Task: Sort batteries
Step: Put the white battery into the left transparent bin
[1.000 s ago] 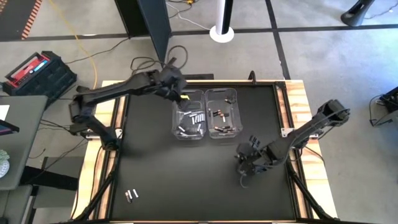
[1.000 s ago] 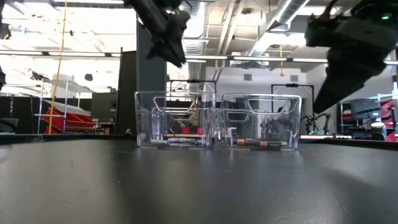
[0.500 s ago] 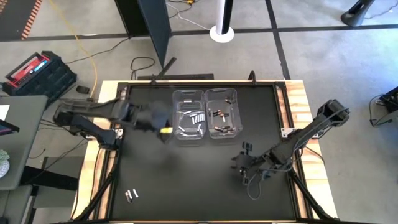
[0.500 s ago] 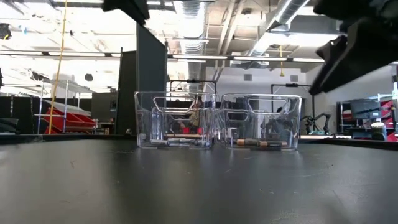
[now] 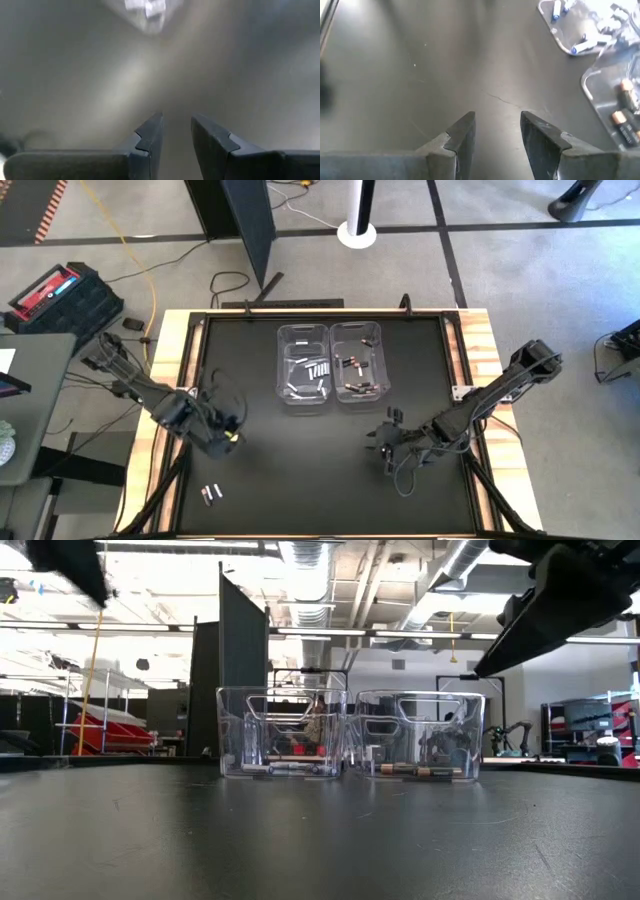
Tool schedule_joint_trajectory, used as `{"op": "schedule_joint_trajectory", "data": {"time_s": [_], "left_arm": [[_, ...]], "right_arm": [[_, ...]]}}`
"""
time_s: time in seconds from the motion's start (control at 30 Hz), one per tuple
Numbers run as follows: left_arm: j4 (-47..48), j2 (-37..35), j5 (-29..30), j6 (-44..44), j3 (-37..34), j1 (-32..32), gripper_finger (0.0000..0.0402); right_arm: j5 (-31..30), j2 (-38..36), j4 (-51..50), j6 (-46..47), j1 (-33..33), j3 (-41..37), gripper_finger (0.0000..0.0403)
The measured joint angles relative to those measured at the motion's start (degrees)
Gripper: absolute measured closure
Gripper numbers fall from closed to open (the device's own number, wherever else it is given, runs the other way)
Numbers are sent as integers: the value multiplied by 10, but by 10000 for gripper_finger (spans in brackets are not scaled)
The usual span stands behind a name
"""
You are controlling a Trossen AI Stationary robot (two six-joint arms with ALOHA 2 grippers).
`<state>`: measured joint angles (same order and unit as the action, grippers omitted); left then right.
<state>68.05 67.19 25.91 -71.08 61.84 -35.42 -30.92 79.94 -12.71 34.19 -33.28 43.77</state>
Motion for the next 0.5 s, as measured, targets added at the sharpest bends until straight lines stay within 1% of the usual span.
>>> {"op": "schedule_joint_trajectory", "data": {"time_s": [0.13,0.2,0.33,0.5], "left_arm": [[-2,-1,-74,-4,-36,-19,304],[-3,-1,-97,-32,-50,-23,304],[0,-1,-109,-116,-72,-23,304],[-1,-1,-131,-180,-96,-26,304]], "right_arm": [[-1,0,0,79,0,0,230],[-2,0,0,112,0,0,230],[-3,0,-1,152,1,0,230],[-4,0,-1,183,1,0,230]]}}
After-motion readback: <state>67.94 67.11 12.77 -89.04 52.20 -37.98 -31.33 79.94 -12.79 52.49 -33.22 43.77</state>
